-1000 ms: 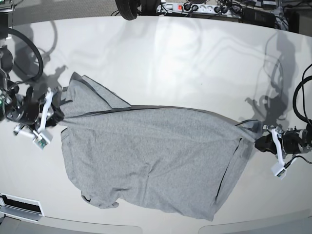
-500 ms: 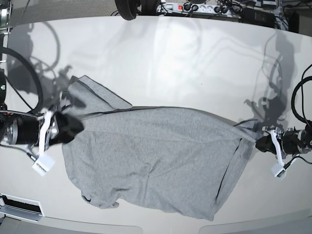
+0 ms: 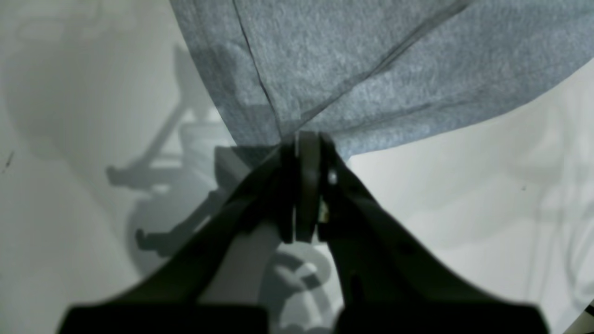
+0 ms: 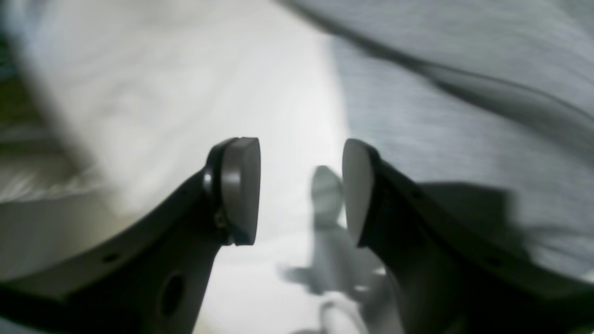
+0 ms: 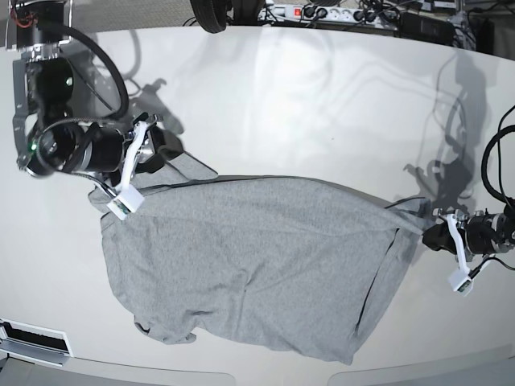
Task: Layout the t-shirt on the table in an organized manner, then fold the t-shirt properly
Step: 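Regrasp the t-shirt edge with the right gripper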
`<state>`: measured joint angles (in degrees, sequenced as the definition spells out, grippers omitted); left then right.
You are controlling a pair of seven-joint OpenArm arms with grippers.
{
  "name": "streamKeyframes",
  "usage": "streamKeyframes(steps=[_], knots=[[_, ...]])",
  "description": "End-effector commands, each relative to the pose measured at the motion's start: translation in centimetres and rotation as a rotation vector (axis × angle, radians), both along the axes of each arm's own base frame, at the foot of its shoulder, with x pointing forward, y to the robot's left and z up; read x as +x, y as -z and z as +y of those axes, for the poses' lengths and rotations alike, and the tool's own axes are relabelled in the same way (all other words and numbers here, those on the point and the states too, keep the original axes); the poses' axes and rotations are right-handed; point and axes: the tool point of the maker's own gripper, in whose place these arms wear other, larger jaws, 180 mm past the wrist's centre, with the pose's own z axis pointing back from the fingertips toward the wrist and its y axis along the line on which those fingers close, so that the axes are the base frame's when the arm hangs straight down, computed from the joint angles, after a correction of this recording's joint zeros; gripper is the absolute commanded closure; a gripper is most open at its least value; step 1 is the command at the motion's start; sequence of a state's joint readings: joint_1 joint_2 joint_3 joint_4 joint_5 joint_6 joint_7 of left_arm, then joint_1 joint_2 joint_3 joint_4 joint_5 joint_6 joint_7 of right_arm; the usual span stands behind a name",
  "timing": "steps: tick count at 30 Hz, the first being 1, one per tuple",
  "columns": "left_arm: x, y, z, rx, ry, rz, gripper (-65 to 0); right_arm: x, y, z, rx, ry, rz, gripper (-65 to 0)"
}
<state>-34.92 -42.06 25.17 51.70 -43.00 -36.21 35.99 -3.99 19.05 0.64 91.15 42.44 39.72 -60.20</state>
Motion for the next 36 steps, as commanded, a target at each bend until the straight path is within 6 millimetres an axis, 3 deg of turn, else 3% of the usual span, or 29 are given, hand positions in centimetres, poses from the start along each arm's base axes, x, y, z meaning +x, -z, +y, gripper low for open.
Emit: streamKeyframes(steps=[1, 9, 13, 16, 20, 25, 31, 32, 34, 36], knots=[[1.4, -2.3, 0.5, -0.015, -0.012, -0.062, 0.0, 1.0, -0.7, -0.6, -0.016, 0.013, -0.064, -30.0], [1.5, -2.3, 0.5, -0.017, -0.013, -0.065, 0.0, 0.6, 1.3, -1.6, -0.116, 0.007, -0.095, -30.5], [1.5, -2.3, 0.5, -0.017, -0.013, -0.065, 0.0, -0.3, 3.4, -0.6, -0.158, -0.055, -0.084, -40.3], [1.5, -2.3, 0.5, -0.017, -0.013, -0.065, 0.0, -0.7, 4.8, -0.2, -0.231, -0.073, -0.083, -41.8], [1.4, -2.2, 0.5, -0.013, -0.012, -0.059, 0.0, 1.2, 5.3, -2.5, -0.388, 0.044, -0.156, -41.8], [1.2, -2.1, 0.6, -0.005, -0.012, -0.047, 0.0, 1.2, 5.8, -3.5, -0.436, 0.060, -0.154, -41.5], [1.3, -2.2, 0.4, -0.022, -0.016, -0.049, 0.0, 1.8, 8.1, -7.1, -0.546, 0.179, -0.117, -41.5], [1.3, -2.2, 0.4, -0.023, -0.016, -0.049, 0.0, 2.0, 8.3, -7.4, -0.551, 0.185, -0.109, -40.9], [1.3, -2.2, 0.4, -0.023, -0.016, -0.049, 0.0, 2.4, 8.4, -7.7, -0.558, 0.191, -0.104, -32.1], [1.3, -2.2, 0.4, -0.022, -0.016, -0.049, 0.0, 3.1, 7.9, -7.9, -0.569, 0.195, -0.105, -14.0]])
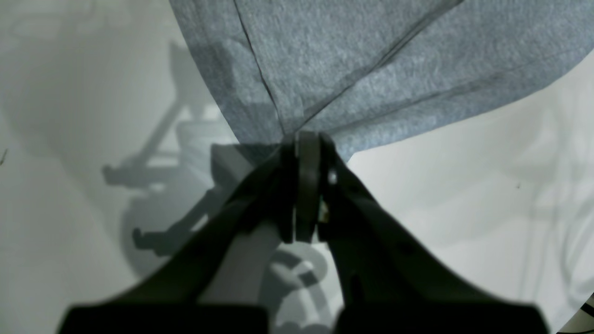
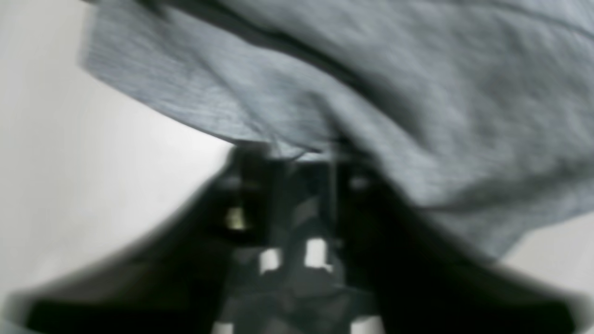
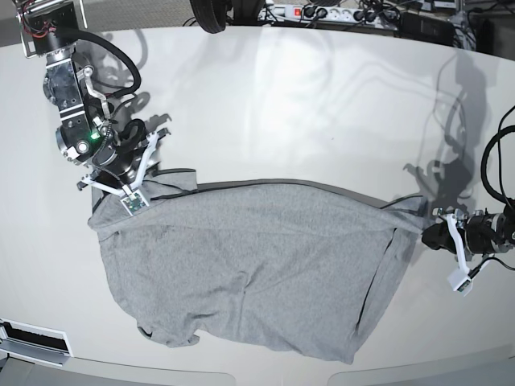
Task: Layout the t-shirt on the table in an organized manner, then fold the t-shirt properly
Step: 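Regrasp the t-shirt edge with the right gripper, then pull the t-shirt edge with the right gripper away from the left gripper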
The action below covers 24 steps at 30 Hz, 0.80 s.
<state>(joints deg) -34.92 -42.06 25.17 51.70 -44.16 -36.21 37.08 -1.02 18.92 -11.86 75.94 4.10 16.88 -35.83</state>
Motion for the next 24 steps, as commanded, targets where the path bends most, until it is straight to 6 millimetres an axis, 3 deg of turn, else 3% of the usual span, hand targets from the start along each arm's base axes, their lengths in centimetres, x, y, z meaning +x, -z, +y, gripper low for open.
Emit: streamKeyframes(steps=[1, 2, 6, 13, 17, 20, 24], knots=[[1.4, -2.3, 0.5, -0.014, -0.012, -0.062, 0.0, 0.1, -0.2, -1.8, -0.074, 0.017, 0.036, -3.1], [1.4, -2.3, 0.5, -0.014, -0.012, -0.062, 0.0, 0.3, -0.5, -2.1, -0.088, 0.028, 0.057, 0.0], [1.4, -2.3, 0.6, -0.012, -0.013, -0.062, 0.0, 2.1, -3.3, -2.4, -0.134, 0.010, 0.042, 0.0], [1.3, -2.6, 1.7, 0.009, -0.024, -0.064, 0.0, 3.7, -11.0, -1.3, -0.168, -0.133, -0.093, 0.0], [1.4, -3.1, 2.4, 0.017, -0.032, -0.070, 0.0, 3.3, -14.6, -0.4, -0.171, -0.250, -0.138, 0.0], [1.3, -3.3, 3.0, 0.028, -0.039, -0.071, 0.0, 2.2, -15.5, -0.4, -0.180, -0.352, -0.113, 0.0], [1.1, -3.6, 4.1, 0.045, -0.051, -0.071, 0.0, -1.0, -14.1, -0.2, -0.135, -0.474, 0.027, 0.0]])
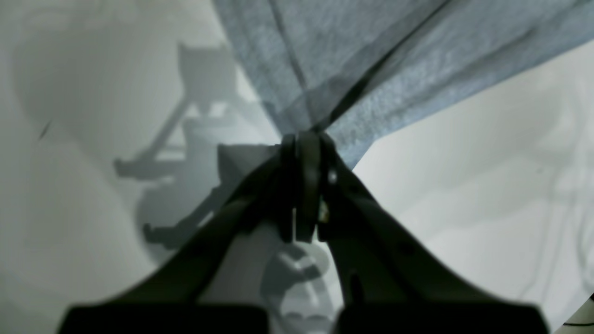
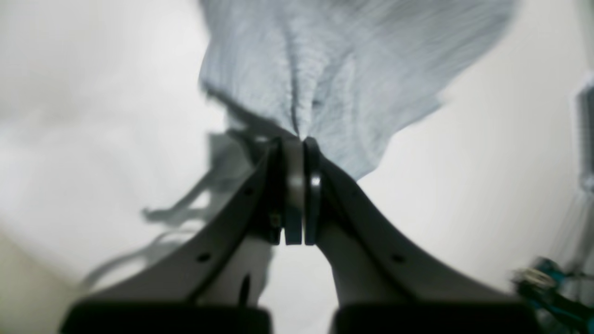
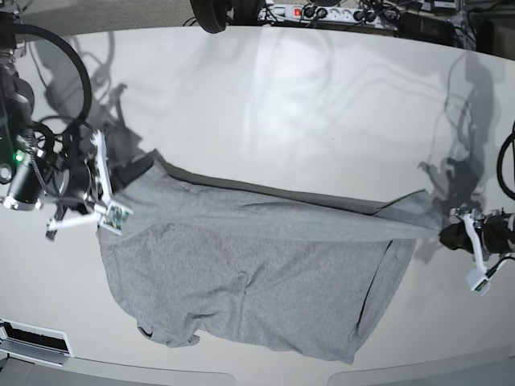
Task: Layout the t-shirt on the table in an organized manner, then fold the t-shirt properly
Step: 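Pull the t-shirt edge with the right gripper away from the left gripper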
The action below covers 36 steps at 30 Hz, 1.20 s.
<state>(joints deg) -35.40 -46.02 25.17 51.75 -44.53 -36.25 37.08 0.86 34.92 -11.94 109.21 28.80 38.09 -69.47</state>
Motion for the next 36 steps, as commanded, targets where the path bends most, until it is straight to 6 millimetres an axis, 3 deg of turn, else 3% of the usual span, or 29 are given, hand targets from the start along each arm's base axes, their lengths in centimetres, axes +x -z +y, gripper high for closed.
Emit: streamKeyframes(steps=[1, 6, 11, 14, 17, 23, 26, 31, 36], knots=[[1.3, -2.3, 0.9, -0.002, -0.014, -0.062, 0.0, -0.2, -0.6, -0.1, 0.008, -0.023, 0.008, 0.0], [1.3, -2.5, 0.9, -0.008, -0.015, -0.063, 0.0, -4.2, 0.1, -0.6, 0.048, -0.064, 0.207, 0.0], [0.8, -2.2, 1.0, -0.001, -0.006, -0.035, 0.0, -6.0, -2.2, 1.0, 0.202, -0.139, 0.274, 0.0], [0.0, -2.1, -0.1, -0.054, 0.031, 0.006, 0.0, -7.2, -4.2, 2.4, 0.293, -0.199, 0.303, 0.0], [-0.7, -2.2, -1.1, -0.129, 0.017, 0.059, 0.0, -7.7, -5.8, 2.7, 0.333, -0.234, 0.305, 0.0], [-2.7, -1.8, -1.2, -0.162, 0.014, 0.186, 0.0, -7.3, -7.1, 0.4, 0.272, -0.223, 0.286, 0.0], [-4.1, -2.0, -1.8, -0.211, 0.025, 0.266, 0.0, -8.2, -7.6, 1.0, 0.324, -0.236, 0.322, 0.0], [-7.2, -2.0, -3.0, -0.247, 0.096, 0.435, 0.0, -11.2, -6.2, 1.5, 0.368, -0.226, 0.433, 0.0], [-7.9, -1.5, -3.2, -0.268, 0.092, 0.453, 0.0, -15.0, -4.3, 1.4, 0.379, -0.202, 0.558, 0.0]])
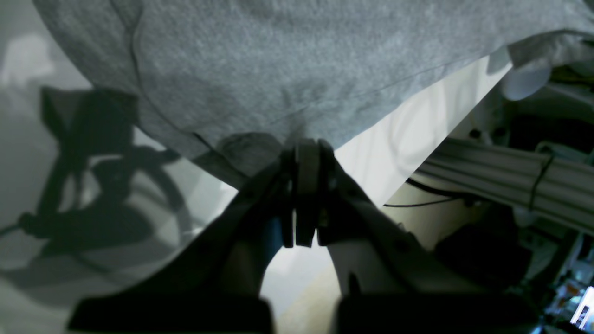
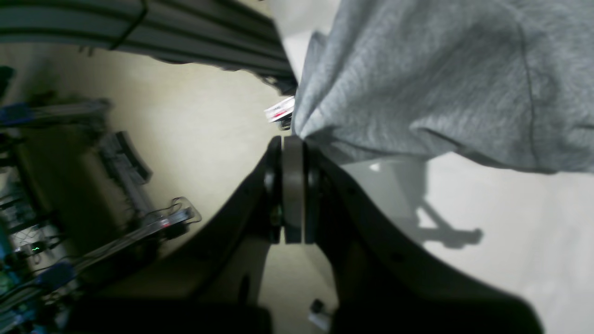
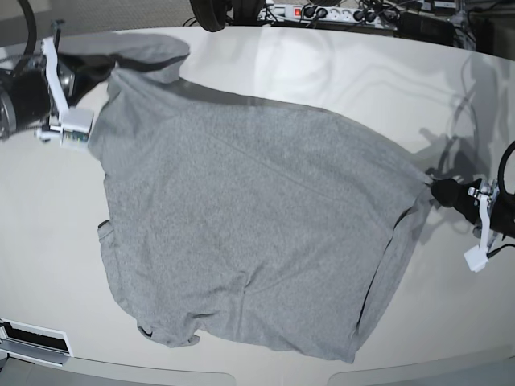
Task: Layout the t-shirt on the table in an organized manner, then fold the t-shirt properly
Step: 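Pull the t-shirt edge with the right gripper away from the left gripper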
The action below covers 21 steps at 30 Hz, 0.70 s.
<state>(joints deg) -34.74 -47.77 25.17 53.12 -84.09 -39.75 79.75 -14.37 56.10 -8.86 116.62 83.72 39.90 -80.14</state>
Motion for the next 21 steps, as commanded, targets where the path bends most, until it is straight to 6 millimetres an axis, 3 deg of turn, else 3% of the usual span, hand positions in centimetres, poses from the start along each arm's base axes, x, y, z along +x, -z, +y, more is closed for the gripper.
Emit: streamKeyframes(steps=[1, 4, 12, 16, 21], knots=[[0.2, -0.8, 0.7, 0.002, -0.009, -0.016, 0.0, -0.5, -0.3, -0.3, -0.004, -0.007, 0.013, 0.0], [-1.7, 0.9, 0.7, 0.002, -0.009, 0.038, 0.0, -2.7, 0.4, -0.3, -0.003, -0.007, 0.081, 0.0], [-7.6, 4.5, 1.8, 0.025, -0.018, 0.189, 0.0, -5.4, 1.1, 0.1, 0.013, -0.003, 0.169, 0.0], [-9.9, 4.9, 3.6, 0.064, -0.026, 0.238, 0.0, -6.8, 1.9, -0.6, -0.033, -0.011, 0.195, 0.0], [-11.5, 3.7, 4.9, 0.117, 0.027, 0.241, 0.0, -6.3, 3.1, -2.4, -0.140, -0.031, 0.143, 0.0]])
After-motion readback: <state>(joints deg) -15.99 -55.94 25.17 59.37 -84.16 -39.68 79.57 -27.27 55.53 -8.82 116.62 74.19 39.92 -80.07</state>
